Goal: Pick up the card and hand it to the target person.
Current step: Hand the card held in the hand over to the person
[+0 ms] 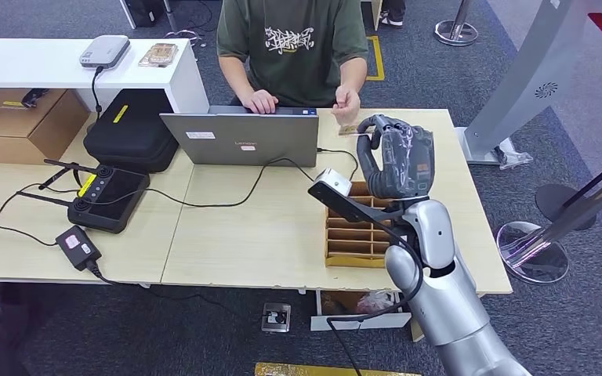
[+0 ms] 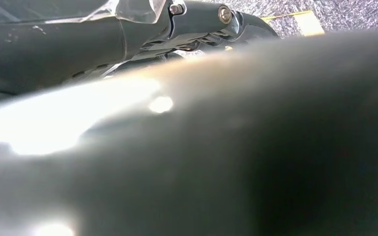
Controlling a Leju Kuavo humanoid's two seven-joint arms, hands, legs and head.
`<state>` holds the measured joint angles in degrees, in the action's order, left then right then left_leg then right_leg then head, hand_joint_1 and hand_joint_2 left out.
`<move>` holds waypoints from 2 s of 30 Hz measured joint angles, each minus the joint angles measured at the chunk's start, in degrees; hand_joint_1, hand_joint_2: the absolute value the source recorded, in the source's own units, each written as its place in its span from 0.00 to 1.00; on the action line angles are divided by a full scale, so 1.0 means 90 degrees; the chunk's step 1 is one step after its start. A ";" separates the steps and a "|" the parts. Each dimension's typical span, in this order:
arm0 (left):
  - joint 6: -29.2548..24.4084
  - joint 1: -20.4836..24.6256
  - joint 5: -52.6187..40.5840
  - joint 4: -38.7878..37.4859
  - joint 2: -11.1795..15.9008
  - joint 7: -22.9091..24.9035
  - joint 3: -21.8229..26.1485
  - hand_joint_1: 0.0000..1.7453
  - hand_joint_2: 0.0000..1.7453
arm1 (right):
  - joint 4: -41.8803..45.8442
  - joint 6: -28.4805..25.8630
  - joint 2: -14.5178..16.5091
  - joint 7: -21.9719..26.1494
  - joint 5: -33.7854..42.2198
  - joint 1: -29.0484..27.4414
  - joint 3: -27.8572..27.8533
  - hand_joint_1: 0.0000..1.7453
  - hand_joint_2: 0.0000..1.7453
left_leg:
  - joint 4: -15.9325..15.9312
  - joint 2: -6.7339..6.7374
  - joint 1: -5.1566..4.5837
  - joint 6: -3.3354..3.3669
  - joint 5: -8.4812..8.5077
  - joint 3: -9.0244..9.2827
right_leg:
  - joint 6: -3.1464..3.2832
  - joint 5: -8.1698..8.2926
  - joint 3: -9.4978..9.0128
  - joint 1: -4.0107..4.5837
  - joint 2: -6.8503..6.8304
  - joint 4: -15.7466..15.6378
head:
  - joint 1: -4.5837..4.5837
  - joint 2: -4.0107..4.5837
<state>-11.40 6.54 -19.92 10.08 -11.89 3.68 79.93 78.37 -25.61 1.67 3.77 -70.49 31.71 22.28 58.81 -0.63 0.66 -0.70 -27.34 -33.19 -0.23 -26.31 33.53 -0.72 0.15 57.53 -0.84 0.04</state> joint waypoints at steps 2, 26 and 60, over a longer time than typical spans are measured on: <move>-0.0022 0.0000 0.0015 0.0000 0.0000 -0.0002 0.0000 0.00 0.00 | 0.0010 0.0000 -0.0003 -0.0013 0.0003 -0.0009 0.0001 0.96 1.00 | 0.0000 0.0000 0.0000 0.0000 0.0000 0.0000 | 0.0000 0.0000 0.0000 0.0000 0.0000 0.0000 | 0.0001 0.0000; -0.0345 0.0004 0.0064 0.0000 -0.0057 -0.0128 -0.0025 0.00 0.00 | -0.1091 -0.0318 -0.0020 -0.0029 0.0205 -0.0016 -0.0001 0.00 1.00 | 0.0000 0.0000 0.0000 0.0000 -0.0001 -0.0001 | -0.0001 -0.0001 0.0002 0.0000 0.0000 0.0000 | 0.0000 0.0000; 0.0361 -0.0015 0.0163 0.0000 -0.0029 0.0125 -0.0134 0.00 0.00 | 0.0108 0.0592 0.0172 0.2458 0.4649 -0.2511 -0.0231 0.00 1.00 | -0.0001 -0.0001 0.0000 -0.0003 -0.0007 -0.0007 | -0.0003 -0.0006 0.0006 0.0000 -0.0004 -0.0001 | 0.0001 0.0000</move>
<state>-8.15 6.41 -18.45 10.08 -12.15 4.81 78.73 79.35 -20.28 3.21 25.90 -28.65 9.11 20.21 58.80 -0.64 0.66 -0.72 -27.40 -33.25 -0.26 -26.36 33.59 -0.71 0.11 57.52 -0.84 0.04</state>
